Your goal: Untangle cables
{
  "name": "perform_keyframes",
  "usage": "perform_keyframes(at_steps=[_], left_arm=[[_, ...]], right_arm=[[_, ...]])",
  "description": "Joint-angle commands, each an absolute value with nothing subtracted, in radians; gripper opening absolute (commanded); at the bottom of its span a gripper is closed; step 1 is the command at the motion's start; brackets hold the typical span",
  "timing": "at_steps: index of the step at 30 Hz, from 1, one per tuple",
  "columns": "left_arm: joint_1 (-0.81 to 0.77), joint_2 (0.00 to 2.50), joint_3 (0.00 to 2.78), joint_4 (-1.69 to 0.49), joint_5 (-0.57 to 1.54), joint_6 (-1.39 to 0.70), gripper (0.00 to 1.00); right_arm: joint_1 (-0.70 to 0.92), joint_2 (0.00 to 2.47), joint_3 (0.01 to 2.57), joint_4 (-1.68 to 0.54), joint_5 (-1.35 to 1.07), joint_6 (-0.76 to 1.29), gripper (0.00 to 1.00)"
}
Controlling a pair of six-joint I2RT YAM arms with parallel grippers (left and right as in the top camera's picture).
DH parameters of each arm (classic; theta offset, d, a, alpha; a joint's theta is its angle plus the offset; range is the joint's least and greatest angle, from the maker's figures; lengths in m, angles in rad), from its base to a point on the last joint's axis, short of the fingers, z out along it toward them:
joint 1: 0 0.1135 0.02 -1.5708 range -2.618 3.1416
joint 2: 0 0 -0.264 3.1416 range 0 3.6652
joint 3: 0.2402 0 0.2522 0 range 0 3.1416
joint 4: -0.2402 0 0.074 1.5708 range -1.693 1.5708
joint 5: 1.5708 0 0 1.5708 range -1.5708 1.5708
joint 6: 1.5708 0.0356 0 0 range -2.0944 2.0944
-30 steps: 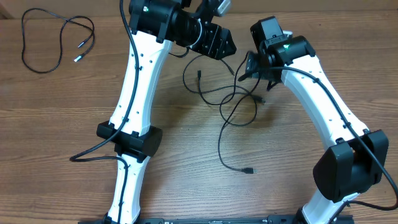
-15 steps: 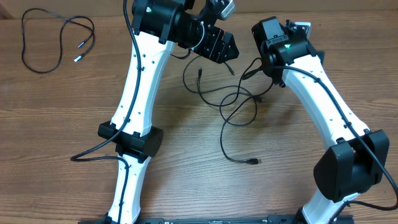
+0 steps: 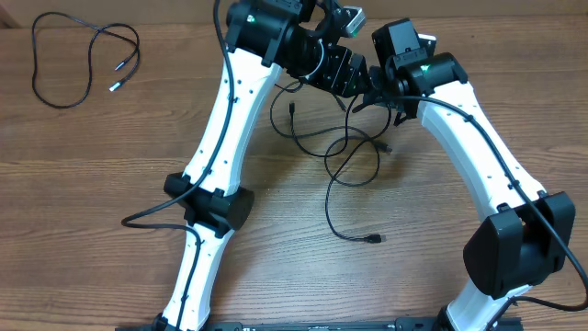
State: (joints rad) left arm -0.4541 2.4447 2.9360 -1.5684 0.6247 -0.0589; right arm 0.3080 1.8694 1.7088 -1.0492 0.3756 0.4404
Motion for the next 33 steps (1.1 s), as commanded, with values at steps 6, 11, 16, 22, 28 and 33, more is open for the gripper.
perform_keyframes(at_steps=[6, 11, 16, 22, 28, 33], left_arm=[[-0.451, 2.466, 2.938, -1.516, 0.636, -0.241, 0.75], [-0.451, 2.466, 2.936, -1.513, 0.621, -0.496, 0.74], [-0.451, 2.466, 2.936, -1.509, 0.621, -0.682, 0.73], [-0.452, 2.466, 2.936, -1.514, 0.654, -0.822, 0.72], [-0.452, 2.466, 2.936, -1.515, 0.762, -0.873, 0.69], [-0.453, 2.466, 2.936, -1.551, 0.773, -0.895, 0.53]], right_arm=[[0.275, 1.864, 1.708, -1.04, 0.315, 0.449, 1.0], [0.268, 1.864, 1.708, -1.015, 0.299, 0.535, 1.0], [0.268, 1.864, 1.708, -0.986, 0.207, 0.536, 1.0], [0.268, 1.864, 1.708, -0.976, 0.196, 0.556, 1.0], [0.268, 1.864, 1.708, -0.976, 0.197, 0.554, 1.0], [0.267, 1.864, 1.708, -0.972, 0.201, 0.554, 1.0]])
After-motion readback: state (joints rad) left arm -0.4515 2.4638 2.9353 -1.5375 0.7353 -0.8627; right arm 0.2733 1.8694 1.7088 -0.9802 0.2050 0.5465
